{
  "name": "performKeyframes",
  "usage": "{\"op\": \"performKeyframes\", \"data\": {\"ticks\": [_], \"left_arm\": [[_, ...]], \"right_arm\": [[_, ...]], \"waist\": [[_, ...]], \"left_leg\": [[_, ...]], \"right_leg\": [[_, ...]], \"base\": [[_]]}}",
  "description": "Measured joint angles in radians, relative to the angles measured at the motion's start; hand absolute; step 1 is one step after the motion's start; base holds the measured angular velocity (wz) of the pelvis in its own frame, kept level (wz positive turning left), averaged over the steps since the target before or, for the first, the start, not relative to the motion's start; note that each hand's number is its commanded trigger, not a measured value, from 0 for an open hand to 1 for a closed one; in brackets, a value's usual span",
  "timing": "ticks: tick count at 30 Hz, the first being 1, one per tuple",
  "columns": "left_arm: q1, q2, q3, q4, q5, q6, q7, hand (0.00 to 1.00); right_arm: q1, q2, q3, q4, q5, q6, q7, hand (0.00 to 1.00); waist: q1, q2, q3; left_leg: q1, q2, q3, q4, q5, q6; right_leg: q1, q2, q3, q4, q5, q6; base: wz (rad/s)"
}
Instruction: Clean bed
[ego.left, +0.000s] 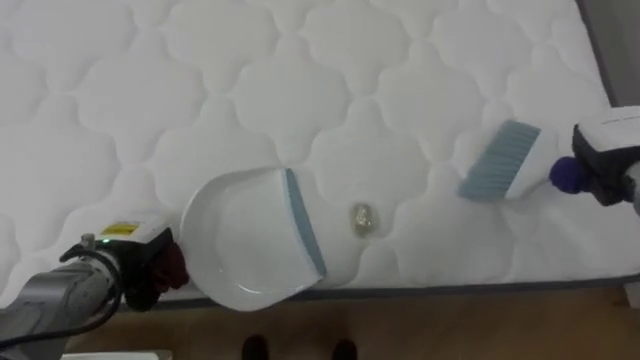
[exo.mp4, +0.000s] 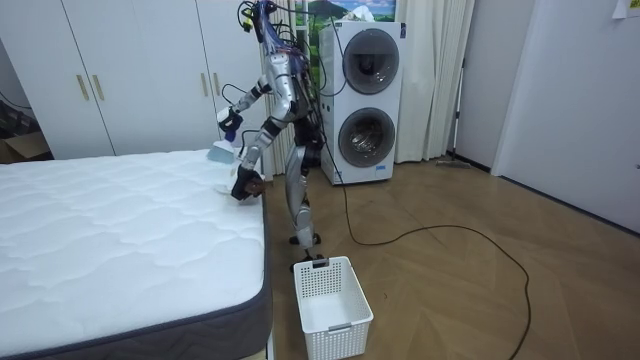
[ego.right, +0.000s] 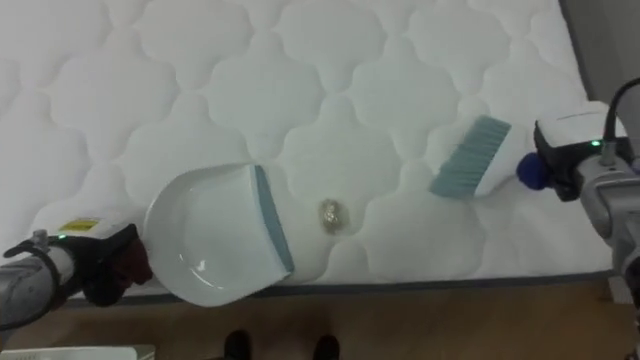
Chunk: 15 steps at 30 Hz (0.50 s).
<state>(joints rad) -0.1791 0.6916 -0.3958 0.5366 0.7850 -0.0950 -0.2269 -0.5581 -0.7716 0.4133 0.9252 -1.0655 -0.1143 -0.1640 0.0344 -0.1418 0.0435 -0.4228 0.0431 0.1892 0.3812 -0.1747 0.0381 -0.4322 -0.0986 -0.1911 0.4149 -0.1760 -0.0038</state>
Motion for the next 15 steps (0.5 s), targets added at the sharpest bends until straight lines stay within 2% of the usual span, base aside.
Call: {"op": "performKeyframes", "data": {"ticks": [6, 12, 15], "left_arm": [[-0.007, 0.013, -0.002, -0.007, 0.032, -0.038, -0.039, 1.0], [-0.006, 0.023, -0.002, 0.025, 0.032, -0.079, -0.046, 1.0], [-0.006, 0.022, -0.002, 0.047, 0.033, -0.08, -0.048, 1.0]], "right_arm": [[0.0, -0.02, 0.064, -0.118, -0.048, -0.027, 0.0, 1.0], [0.005, -0.021, 0.081, -0.258, -0.1, -0.041, 0.0, 1.0], [0.018, -0.022, 0.087, -0.309, -0.1, -0.041, 0.002, 1.0]], "waist": [[0.0, -0.009, 0.0], [-0.001, -0.02, 0.0038], [0.013, -0.02, 0.0035]], "left_leg": [[0.001, 0.008, 0.0, 0.0, -0.001, -0.004], [0.008, 0.02, 0.007, -0.001, -0.004, -0.011], [0.007, 0.033, 0.015, 0.0, -0.007, -0.016]], "right_leg": [[0.01, 0.01, -0.002, -0.017, 0.008, -0.004], [0.016, 0.022, 0.003, -0.027, 0.016, -0.009], [0.017, 0.037, 0.013, -0.043, 0.027, -0.015]], "base": [[0.0], [-0.06], [-0.13]]}}
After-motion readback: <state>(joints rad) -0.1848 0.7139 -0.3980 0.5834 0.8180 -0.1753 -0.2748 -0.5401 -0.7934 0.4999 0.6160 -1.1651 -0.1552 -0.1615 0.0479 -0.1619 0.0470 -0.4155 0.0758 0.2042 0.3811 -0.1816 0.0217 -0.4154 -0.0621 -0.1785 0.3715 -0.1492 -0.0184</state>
